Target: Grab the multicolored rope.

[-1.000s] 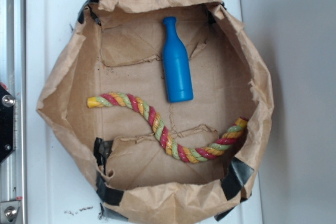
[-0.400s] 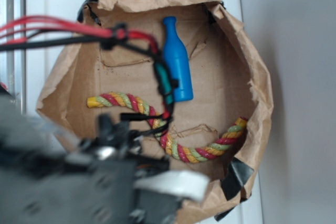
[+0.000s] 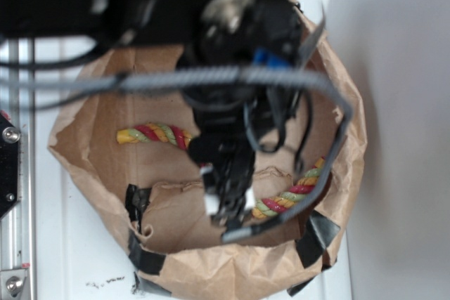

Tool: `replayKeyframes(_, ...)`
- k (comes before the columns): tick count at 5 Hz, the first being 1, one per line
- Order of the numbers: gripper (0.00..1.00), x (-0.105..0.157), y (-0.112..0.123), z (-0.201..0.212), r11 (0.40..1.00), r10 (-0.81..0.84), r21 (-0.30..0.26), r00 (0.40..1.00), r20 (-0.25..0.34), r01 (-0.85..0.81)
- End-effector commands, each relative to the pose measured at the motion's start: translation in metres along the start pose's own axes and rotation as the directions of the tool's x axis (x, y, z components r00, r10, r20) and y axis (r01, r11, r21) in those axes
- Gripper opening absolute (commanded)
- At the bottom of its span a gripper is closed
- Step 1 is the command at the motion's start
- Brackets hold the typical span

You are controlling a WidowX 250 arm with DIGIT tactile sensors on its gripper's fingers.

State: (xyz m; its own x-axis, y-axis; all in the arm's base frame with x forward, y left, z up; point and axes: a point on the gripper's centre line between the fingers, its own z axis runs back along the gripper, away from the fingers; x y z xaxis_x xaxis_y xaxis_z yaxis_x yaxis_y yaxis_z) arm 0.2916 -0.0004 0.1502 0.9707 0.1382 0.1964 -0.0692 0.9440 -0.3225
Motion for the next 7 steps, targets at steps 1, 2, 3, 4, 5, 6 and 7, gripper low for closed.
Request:
replayKeyframes(1, 1.00, -0.006, -0.043, -0.047, 0.981, -0.159, 0.111, 0.987, -0.020, 0.160)
replayKeyframes(2, 1.00, -0.006, -0.053, -0.073, 0.988, -0.135, 0.066, 0.990, -0.029, 0.136)
replayKeyframes(3, 1.00, -0.006, -0.053, -0.073, 0.988, -0.135, 0.066, 0.990, -0.029, 0.136)
replayKeyframes(4, 1.00, -0.006, -0.053, -0.073, 0.988, -0.135, 0.066, 0.990, -0.029, 0.136)
replayKeyframes(5, 1.00, -0.006, -0.053, -0.073, 0.988, -0.135, 0.066, 0.990, -0.029, 0.136)
replayKeyframes(6, 1.00, -0.006, -0.053, -0.073, 0.988, -0.135, 0.066, 0.990, -0.029, 0.136)
replayKeyframes(7, 1.00, -0.005, -0.058, -0.088, 0.964, -0.259, 0.043, 0.965, -0.048, 0.261)
